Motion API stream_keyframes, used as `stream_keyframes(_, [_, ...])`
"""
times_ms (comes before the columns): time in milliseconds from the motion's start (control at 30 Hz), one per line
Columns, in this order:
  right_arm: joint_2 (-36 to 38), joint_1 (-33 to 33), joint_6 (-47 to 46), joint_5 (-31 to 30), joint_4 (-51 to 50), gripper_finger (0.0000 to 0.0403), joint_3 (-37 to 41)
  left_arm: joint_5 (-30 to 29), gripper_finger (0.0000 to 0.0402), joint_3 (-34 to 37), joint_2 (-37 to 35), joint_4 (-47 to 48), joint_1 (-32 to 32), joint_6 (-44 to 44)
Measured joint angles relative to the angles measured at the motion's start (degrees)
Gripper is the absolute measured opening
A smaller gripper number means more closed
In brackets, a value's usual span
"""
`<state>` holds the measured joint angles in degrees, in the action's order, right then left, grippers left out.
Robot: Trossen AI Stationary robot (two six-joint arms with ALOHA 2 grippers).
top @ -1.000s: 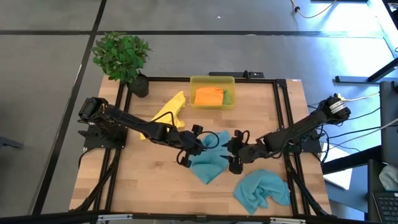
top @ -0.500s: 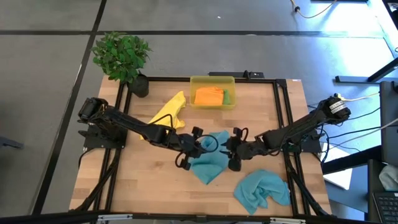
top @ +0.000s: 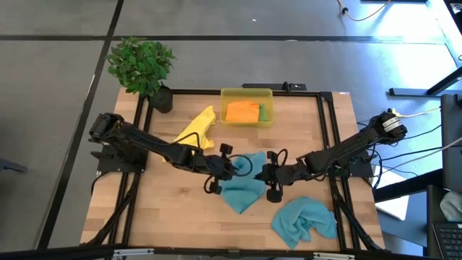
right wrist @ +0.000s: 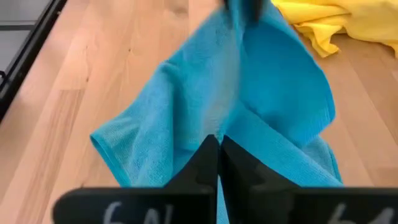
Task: Fold microfiber towels
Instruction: Fold the top blue microfiber cloth
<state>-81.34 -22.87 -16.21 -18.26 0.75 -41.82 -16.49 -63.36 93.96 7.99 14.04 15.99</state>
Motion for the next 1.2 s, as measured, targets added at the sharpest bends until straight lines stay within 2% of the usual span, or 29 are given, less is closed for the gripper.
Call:
stream_keyframes(200, [0.00, 0.00, 0.03, -0.07, 1.43, 0.0007, 0.00, -0.84, 0.0115, -0.10, -5.05, -1.08, -0.03, -0.84])
stream_keyframes(367, [0.00, 0.00, 0.61, -0.09, 2.89, 0.0006, 0.00, 5.15, 0.0147, -0.23, -4.77, -7.01, 0.46, -0.90])
stream_keyframes(567, [0.00, 0.00, 1.29, -0.12, 3.39, 0.0006, 0.00, 8.69, 0.0161, -0.17, -0.67, -9.87, -1.45, -0.86])
stream_keyframes(900, [0.00, 0.00, 3.05, -0.12, 4.40, 0.0007, 0.00, 22.16, 0.0164, -0.19, 3.58, -15.91, -7.80, -4.96])
stream_keyframes(1200, [0.00, 0.00, 3.41, -0.14, 4.90, 0.0007, 0.00, 29.77, 0.0164, -2.44, 7.97, -16.39, -10.06, -5.47])
